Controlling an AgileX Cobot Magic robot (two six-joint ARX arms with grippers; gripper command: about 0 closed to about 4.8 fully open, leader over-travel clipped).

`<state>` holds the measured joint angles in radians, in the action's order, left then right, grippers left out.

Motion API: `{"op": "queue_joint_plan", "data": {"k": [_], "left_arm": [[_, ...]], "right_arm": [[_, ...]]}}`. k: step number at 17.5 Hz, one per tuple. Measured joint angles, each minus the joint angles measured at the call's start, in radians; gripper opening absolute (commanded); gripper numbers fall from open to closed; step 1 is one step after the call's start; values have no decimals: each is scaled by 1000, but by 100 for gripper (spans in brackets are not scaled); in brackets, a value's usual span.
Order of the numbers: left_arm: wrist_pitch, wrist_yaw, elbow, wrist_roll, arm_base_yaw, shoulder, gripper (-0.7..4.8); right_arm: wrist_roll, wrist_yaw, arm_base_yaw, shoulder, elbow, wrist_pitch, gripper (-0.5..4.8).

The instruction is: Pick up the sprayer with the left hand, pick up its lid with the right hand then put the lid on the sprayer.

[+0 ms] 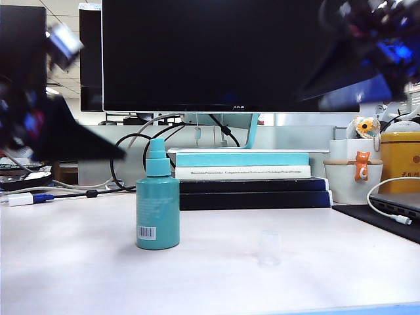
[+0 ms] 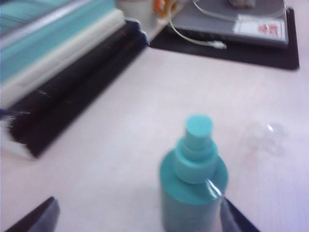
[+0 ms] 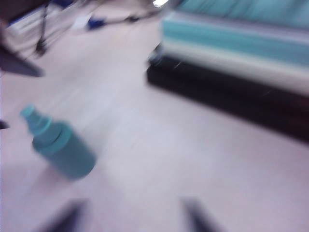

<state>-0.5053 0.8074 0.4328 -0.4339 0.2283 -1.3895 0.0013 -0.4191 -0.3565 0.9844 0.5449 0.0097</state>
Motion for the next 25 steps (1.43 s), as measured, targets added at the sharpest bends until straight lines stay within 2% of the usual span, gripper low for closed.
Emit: {"op": "queue_joint_plan", "data": {"k": [2,5,8,11,16,18,22,23,25], "left_arm": [[-47,45,0,-4,3,-69,439],[-141,156,0,-4,3,-158,434],[-181,232,0,-4,11,-216,434],[-220,237,0,-4,51,-273,433],[-281,200,1,4,72,-332,424],[-306,197,2,4,73,-333,362],[-314,214,40,25,73,-339,380],[-313,219,41,33,74,-339,405],[-314,257,47,47,74,-342,408]], "right_arm": [[-2,-30,0,53,0,0,300],[-3,-71,0,131,0,4,372],[-3,-103,0,188,0,38,380],[-3,-161,-3,264,0,55,381],[-10,-168,-6,317,0,64,378],[-10,-186,-7,321,0,66,378],[-10,-204,-20,328,0,60,378],[-10,-204,-28,327,0,60,378],[-10,-204,-31,328,0,60,377]]}}
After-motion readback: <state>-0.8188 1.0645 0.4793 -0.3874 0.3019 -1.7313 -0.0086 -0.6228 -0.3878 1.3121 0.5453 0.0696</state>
